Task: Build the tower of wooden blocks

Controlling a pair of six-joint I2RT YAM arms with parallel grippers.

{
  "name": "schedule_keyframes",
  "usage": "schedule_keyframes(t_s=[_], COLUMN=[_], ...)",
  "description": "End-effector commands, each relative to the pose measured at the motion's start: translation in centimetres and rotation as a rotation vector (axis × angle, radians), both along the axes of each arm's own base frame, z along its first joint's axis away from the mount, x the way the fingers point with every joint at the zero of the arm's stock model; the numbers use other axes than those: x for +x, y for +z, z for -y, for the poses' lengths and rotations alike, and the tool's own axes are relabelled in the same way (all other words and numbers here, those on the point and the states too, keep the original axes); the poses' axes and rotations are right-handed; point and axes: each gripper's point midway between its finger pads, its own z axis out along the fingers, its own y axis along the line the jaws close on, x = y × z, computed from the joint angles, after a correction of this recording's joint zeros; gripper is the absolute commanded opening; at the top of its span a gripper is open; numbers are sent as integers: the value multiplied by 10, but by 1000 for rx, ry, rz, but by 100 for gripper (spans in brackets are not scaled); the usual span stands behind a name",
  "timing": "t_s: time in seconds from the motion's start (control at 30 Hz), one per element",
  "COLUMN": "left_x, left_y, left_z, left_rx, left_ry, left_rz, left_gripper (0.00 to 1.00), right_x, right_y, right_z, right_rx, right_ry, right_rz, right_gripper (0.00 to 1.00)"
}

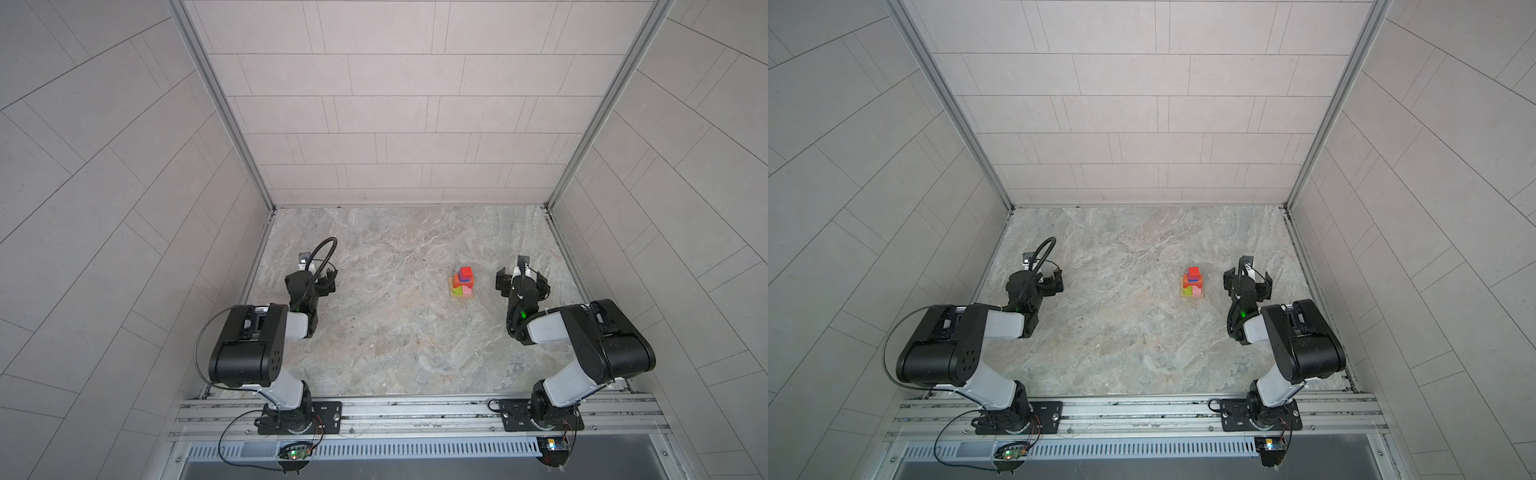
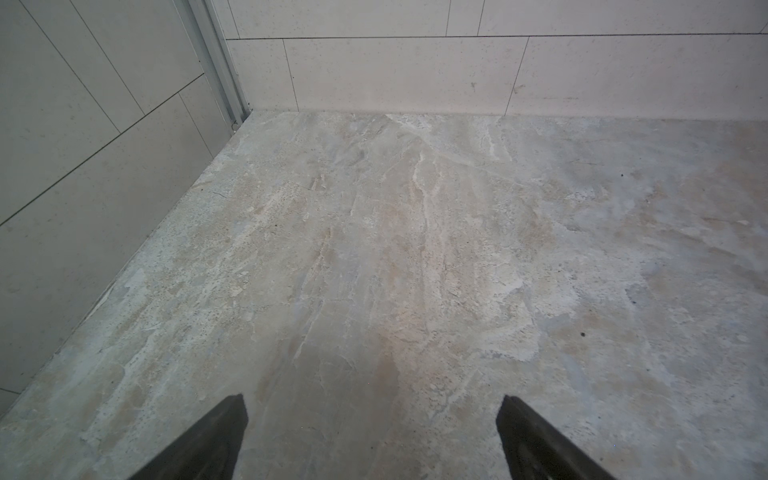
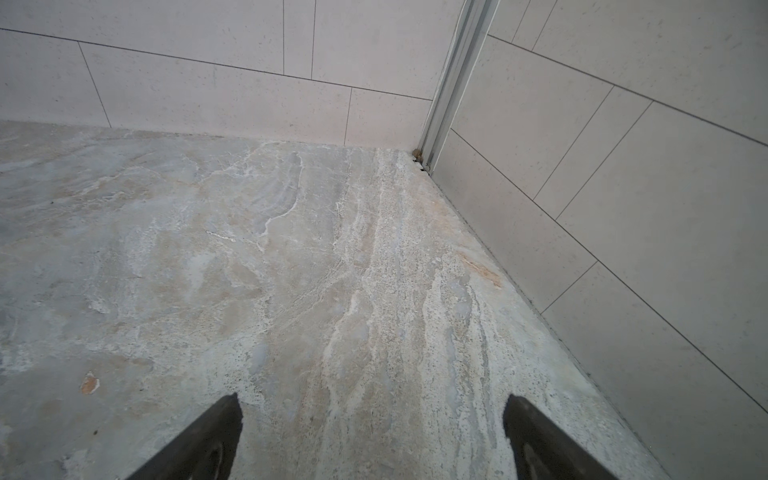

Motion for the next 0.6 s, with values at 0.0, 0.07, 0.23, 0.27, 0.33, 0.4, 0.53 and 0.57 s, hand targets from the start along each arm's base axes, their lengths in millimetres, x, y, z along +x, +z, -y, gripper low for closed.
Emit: schedule_keyframes(t_s=[0.0, 0.07, 0.23, 0.27, 0.33, 0.4, 0.53, 0.57], left_x=[3, 3, 3, 3, 3, 3, 3, 3], left_y=[8, 8, 8, 8, 8, 8, 8, 8], left_z=[0, 1, 0, 1, 1, 0, 0, 0], left_rx=[-11, -11, -11, -11, -11, -12, -11, -10], left_ry=[7, 5, 7, 6, 6, 5, 6, 6], left_rz=[36, 37, 37, 37, 37, 36, 36, 37], left_gripper=[100, 100, 100, 100, 100, 100, 100, 100], right_x=[3, 3, 3, 3, 3, 3, 3, 3], right_y=[3, 3, 3, 3, 3, 3, 3, 3], right_z=[0, 0, 0, 0, 0, 0, 0, 0], right_rx=[-6, -6, -6, -6, -5, -5, -5, -5], right_ry=[-11, -11, -11, -10, -11, -11, -12, -11], right_rz=[9, 10, 10, 10, 10, 9, 7, 9], right_gripper=[99, 99, 99, 99, 99, 99, 99, 99])
